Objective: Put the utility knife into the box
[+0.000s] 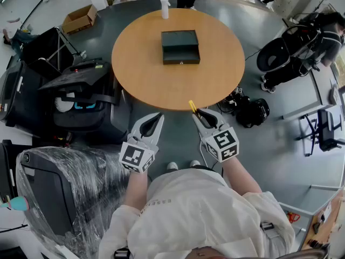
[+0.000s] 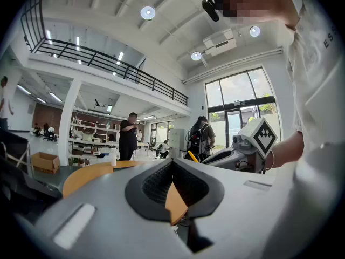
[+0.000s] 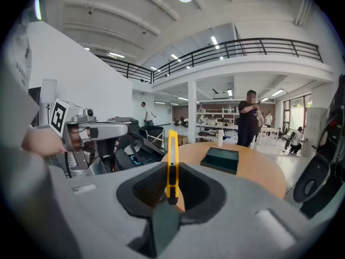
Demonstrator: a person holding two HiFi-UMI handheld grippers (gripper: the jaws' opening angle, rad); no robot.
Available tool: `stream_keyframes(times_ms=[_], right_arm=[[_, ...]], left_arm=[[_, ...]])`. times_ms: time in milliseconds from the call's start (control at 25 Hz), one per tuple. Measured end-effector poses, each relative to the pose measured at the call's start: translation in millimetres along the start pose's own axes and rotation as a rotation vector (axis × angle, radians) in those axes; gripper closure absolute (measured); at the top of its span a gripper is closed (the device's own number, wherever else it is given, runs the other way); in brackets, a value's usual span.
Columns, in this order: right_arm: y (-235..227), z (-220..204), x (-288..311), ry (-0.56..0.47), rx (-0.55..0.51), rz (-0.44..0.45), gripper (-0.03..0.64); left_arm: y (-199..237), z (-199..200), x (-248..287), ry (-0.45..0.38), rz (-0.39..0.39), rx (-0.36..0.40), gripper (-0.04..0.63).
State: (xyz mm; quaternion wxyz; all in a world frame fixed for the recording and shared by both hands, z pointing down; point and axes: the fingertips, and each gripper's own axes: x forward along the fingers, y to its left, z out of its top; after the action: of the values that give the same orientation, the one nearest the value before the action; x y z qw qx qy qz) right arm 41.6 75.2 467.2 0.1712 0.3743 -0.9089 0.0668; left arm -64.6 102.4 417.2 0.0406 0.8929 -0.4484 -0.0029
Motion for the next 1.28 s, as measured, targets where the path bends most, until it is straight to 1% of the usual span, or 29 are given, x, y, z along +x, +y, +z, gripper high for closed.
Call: stream_keyframes(times_ms=[120, 200, 400, 560, 760, 920, 1280], right_arm=[[6.8, -1.9, 9.7, 0.004, 0.006, -0.006, 0.561], [9.2, -2.1, 14.8, 0.006, 0.014, -0.006, 0.561], [1.0, -7.4, 26.5, 0.022, 0.055, -0.007, 0.561], [-18.2, -14.4, 49.4, 0.04, 0.067, -0.003, 0.561], [-55.7, -5.6, 87.4, 0.038, 0.085, 0.029, 0.561], [-96.7, 16.9, 121.5, 0.022, 0.073, 0.052, 0.561], [-188.3, 43.2, 171.6, 0.022, 0.048, 0.054, 0.561]], left_arm=[[9.1, -5.5, -5.0, -0.007, -0.009, -0.041, 0.578], [13.9, -9.7, -5.9, -0.002, -0.013, -0.055, 0.578], [21.7, -20.0, 1.9, 0.018, -0.029, -0.068, 0.578], [40.8, -30.1, 19.7, 0.042, -0.008, -0.073, 0.578], [69.2, -26.8, 65.9, 0.044, 0.016, -0.068, 0.578], [90.7, -10.6, 117.1, 0.026, -0.004, -0.035, 0.578], [151.8, -8.0, 198.8, 0.05, 0.036, -0.022, 0.578]])
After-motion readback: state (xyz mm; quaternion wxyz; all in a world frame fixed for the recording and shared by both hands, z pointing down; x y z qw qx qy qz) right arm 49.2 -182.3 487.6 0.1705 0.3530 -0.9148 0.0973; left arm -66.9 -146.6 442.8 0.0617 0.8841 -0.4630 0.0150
